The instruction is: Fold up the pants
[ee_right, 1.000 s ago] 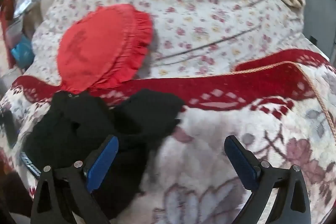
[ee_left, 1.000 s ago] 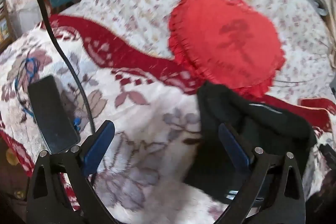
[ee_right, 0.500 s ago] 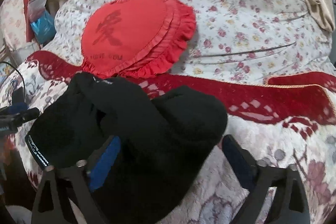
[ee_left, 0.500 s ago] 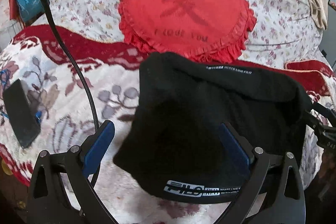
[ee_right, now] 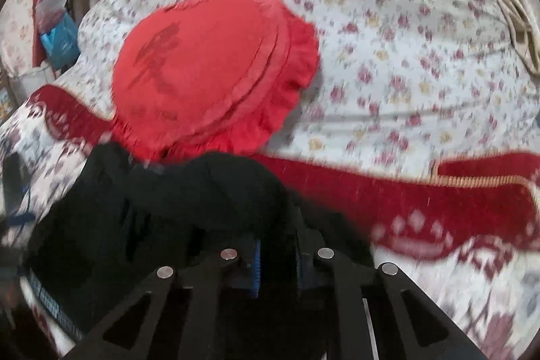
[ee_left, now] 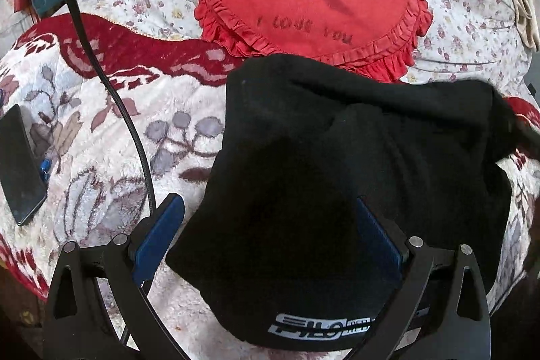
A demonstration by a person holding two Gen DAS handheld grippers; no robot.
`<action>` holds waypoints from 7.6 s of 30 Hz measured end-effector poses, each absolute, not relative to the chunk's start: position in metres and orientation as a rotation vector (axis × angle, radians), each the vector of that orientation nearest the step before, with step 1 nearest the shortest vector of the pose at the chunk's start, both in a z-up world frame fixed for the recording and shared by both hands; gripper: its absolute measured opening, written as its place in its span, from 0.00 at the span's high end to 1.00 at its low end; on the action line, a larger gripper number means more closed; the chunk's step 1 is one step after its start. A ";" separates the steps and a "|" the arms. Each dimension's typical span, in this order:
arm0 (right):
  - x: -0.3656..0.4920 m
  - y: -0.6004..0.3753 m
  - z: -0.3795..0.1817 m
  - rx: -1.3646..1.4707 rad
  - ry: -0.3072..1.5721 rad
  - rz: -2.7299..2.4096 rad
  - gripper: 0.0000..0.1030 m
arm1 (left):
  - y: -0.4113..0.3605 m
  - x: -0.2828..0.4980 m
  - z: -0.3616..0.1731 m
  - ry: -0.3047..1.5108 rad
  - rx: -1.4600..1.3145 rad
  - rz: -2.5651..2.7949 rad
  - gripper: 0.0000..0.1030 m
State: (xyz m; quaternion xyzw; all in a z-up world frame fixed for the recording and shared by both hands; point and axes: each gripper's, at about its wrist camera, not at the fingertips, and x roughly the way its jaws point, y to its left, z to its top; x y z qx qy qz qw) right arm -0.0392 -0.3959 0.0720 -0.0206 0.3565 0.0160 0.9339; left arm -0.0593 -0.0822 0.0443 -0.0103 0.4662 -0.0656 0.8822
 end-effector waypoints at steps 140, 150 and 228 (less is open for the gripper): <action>-0.153 -0.366 0.074 0.073 0.736 0.215 0.49 | 0.003 -0.080 0.085 0.975 -0.272 -0.166 0.03; -0.059 -0.476 0.056 0.284 0.860 -0.052 0.44 | -0.026 -0.092 0.091 0.988 -0.249 -0.255 0.03; -0.126 -0.183 0.042 -0.037 0.848 0.775 0.50 | 0.002 -0.020 0.075 1.040 -0.194 -0.231 0.03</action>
